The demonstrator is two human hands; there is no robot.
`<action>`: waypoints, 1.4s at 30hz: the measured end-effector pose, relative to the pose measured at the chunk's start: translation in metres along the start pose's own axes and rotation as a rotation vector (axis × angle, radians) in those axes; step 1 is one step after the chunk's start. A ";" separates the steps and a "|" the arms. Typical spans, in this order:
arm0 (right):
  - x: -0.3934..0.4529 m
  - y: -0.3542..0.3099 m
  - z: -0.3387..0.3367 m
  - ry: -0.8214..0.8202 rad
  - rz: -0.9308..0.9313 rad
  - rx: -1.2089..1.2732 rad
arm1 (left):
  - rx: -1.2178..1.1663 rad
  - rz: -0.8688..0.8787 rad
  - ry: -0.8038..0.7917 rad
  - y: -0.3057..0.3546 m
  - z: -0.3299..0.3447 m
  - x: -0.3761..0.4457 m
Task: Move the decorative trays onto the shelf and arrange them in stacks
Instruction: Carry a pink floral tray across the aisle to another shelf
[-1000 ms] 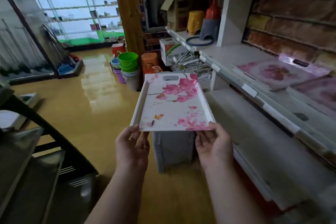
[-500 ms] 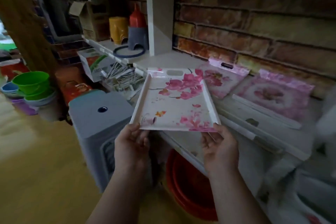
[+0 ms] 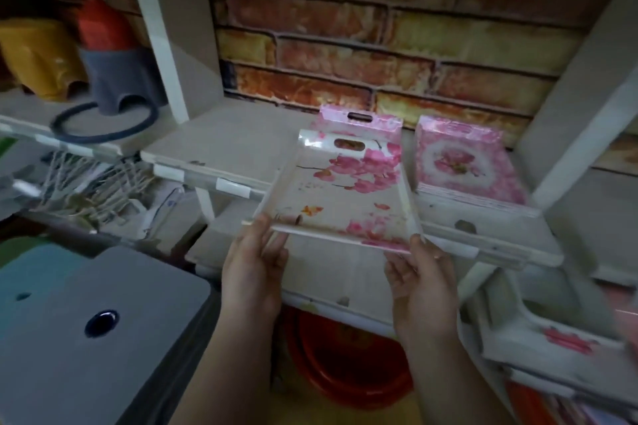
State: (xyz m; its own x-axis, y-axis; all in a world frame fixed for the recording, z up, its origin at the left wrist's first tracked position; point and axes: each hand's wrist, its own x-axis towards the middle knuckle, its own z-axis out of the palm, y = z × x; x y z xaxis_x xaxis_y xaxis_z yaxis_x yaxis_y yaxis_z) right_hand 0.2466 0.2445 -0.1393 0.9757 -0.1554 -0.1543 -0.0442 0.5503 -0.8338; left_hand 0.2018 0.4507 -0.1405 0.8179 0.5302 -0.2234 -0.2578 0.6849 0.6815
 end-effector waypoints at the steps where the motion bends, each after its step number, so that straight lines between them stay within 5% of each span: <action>1: 0.000 0.002 0.003 0.005 -0.020 -0.038 | 0.017 -0.017 0.002 0.001 -0.003 0.008; 19: 0.098 0.051 0.061 0.290 -0.149 -0.259 | 0.303 -0.098 0.130 0.009 0.035 0.135; 28: 0.156 0.068 0.071 0.561 -0.243 -0.459 | 0.461 -0.068 0.286 -0.025 0.056 0.191; 37: 0.164 0.071 0.061 0.497 -0.276 -0.512 | 0.403 0.060 0.460 -0.057 0.083 0.191; 42: 0.153 0.066 0.065 0.436 -0.250 -0.400 | 0.429 0.059 0.413 -0.057 0.077 0.181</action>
State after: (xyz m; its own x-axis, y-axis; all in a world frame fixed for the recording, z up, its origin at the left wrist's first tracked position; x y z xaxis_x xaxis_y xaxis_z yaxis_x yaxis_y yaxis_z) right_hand 0.4070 0.3101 -0.1840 0.7937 -0.6053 -0.0607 0.0147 0.1188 -0.9928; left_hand 0.4038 0.4690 -0.1657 0.5191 0.7702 -0.3706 0.0047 0.4310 0.9023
